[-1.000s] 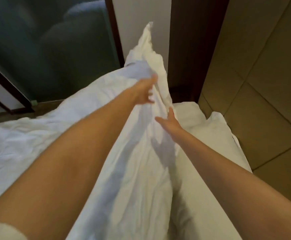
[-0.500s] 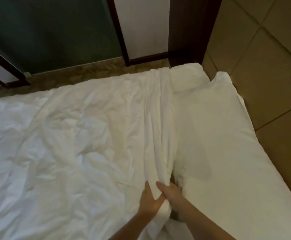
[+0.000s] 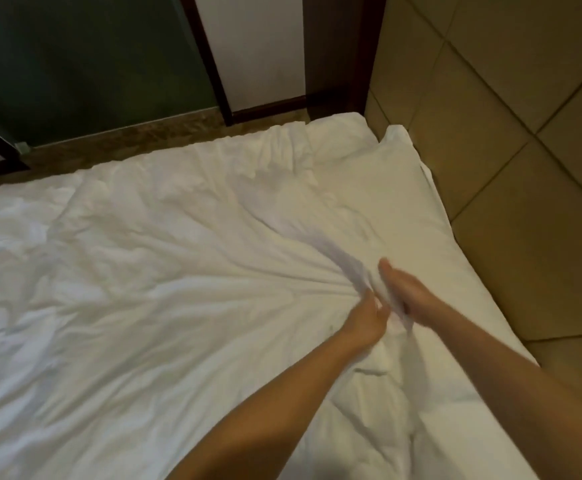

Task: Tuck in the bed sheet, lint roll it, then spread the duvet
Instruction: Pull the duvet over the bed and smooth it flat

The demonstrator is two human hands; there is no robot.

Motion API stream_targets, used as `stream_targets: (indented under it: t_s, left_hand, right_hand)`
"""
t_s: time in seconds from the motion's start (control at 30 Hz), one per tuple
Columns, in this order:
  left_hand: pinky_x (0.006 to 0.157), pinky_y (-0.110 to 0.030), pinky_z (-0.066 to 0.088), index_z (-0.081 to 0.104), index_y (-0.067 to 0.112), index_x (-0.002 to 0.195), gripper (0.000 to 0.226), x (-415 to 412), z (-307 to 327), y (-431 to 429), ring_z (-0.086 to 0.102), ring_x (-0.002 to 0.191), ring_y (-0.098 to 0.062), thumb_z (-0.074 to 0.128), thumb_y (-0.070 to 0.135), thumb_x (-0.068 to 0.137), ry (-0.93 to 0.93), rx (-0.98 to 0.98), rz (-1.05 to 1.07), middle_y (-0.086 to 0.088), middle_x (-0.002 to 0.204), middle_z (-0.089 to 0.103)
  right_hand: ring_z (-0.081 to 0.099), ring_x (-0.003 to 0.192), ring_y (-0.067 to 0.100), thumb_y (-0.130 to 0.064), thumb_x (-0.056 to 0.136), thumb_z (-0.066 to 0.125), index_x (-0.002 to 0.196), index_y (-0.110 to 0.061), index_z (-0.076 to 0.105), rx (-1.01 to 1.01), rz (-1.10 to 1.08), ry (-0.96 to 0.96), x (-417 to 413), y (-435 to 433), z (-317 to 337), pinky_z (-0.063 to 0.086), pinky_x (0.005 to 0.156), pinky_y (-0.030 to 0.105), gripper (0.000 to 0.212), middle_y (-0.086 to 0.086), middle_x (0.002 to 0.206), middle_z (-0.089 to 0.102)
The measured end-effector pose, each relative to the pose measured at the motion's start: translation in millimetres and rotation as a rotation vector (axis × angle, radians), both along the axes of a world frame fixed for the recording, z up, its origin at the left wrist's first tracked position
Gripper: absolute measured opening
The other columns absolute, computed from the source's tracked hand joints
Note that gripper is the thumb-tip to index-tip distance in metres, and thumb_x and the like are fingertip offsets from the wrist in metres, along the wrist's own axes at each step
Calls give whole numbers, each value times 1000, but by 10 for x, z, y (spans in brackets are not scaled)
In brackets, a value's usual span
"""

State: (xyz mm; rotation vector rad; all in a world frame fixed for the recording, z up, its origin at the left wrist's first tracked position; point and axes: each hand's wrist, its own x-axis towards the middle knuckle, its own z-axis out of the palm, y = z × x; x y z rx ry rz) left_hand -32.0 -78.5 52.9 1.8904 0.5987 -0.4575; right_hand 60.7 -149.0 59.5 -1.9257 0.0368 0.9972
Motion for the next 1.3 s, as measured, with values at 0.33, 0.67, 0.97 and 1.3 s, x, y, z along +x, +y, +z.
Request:
stream_targets:
  t_s: [0.33, 0.67, 0.97, 1.3]
  left_hand:
    - [97, 0, -4, -5, 11, 148, 67, -2234, -696, -675, 11, 140, -2, 40, 16, 98, 48, 239, 98, 10, 151, 5]
    - [106, -21, 28, 16, 8, 147, 62, -3005, -637, -763, 39, 129, -20, 50, 12, 95, 213, 93, 131, -10, 146, 34]
    - [104, -38, 40, -13, 25, 149, 114, -2651, 83, -1752, 23, 139, -18, 71, 50, 76, 140, -216, -15, 7, 153, 9]
    - [76, -36, 44, 64, -5, 109, 25, -3077, 377, -1579, 61, 106, -32, 55, 10, 92, -214, 158, 137, -25, 109, 65]
  right_hand:
    - [37, 133, 21, -23, 100, 44, 139, -7, 39, -112, -18, -2, -1348, -1148, -936, 27, 106, 25, 43, 8, 147, 36]
    - [46, 126, 24, -34, 90, 60, 135, -5, 47, -127, 302, 190, -2107, -1441, -1052, 36, 96, 24, 56, 9, 138, 48]
    - [61, 97, 17, -35, 92, 56, 113, -10, 63, 73, 38, -99, -2806, -2195, 235, 47, 77, 25, 34, 7, 111, 65]
    - [42, 125, 13, -31, 84, 68, 135, -26, 44, 11, 119, -215, -3431, -2696, 144, 37, 104, 29, 56, -2, 134, 46]
